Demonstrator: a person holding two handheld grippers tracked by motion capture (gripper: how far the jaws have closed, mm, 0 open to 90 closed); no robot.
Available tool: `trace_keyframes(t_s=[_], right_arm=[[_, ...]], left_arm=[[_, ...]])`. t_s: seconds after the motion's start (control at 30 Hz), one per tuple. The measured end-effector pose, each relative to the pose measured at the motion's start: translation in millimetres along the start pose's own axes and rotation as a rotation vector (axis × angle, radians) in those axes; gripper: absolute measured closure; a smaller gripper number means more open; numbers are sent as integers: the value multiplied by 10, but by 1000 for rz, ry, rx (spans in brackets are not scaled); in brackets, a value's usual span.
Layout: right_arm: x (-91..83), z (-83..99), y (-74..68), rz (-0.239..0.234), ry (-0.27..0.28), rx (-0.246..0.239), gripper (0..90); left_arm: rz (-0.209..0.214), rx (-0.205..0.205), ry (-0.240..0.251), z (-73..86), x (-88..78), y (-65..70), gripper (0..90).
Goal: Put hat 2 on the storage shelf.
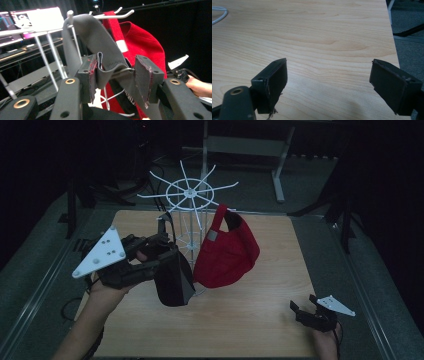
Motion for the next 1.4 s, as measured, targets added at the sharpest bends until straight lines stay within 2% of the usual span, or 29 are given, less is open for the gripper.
trace_keyframes(t_s=[0.13, 0.27, 0.47, 0.57, 0.87, 1.03, 1.17, 1.3, 1.4], right_arm=[[4, -1, -5, 1, -2, -3, 146], [0, 0, -6, 1, -2, -1, 146], [0, 0, -3, 1, 1, 0, 146], [-5, 1, -3, 2, 8, 3, 146], [-17, 4, -4, 17, 26, -2, 146], [-18, 5, -6, 21, 28, 0, 146], [-21, 4, -2, 25, 33, 4, 143], [-22, 4, 3, 27, 35, 4, 142], [-18, 4, -2, 25, 32, 2, 142]], left_arm=[[-4, -12, 5, 37, -93, 0, 528], [-7, -6, 13, 64, -166, 42, 527], [-21, 8, -11, 166, -253, 116, 527], [-19, -5, -18, 246, -297, 131, 526], [-19, -75, -65, 634, -378, 136, 527], [-39, -114, -76, 851, -445, 116, 527], [-49, -133, -104, 1023, -469, 103, 527], [-64, -133, -116, 1193, -476, 112, 522], [-47, -147, -121, 1330, -483, 97, 468]])
Point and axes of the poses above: each handheld gripper's, and its own axes: x roughly forward along the jaws, z roughly out of its underside, y roughly to its right, the point moved 1 cm from there along x, roughly forward along the jaws, and after that the axes turned 1 degree about -y, right-handed, at the moved point
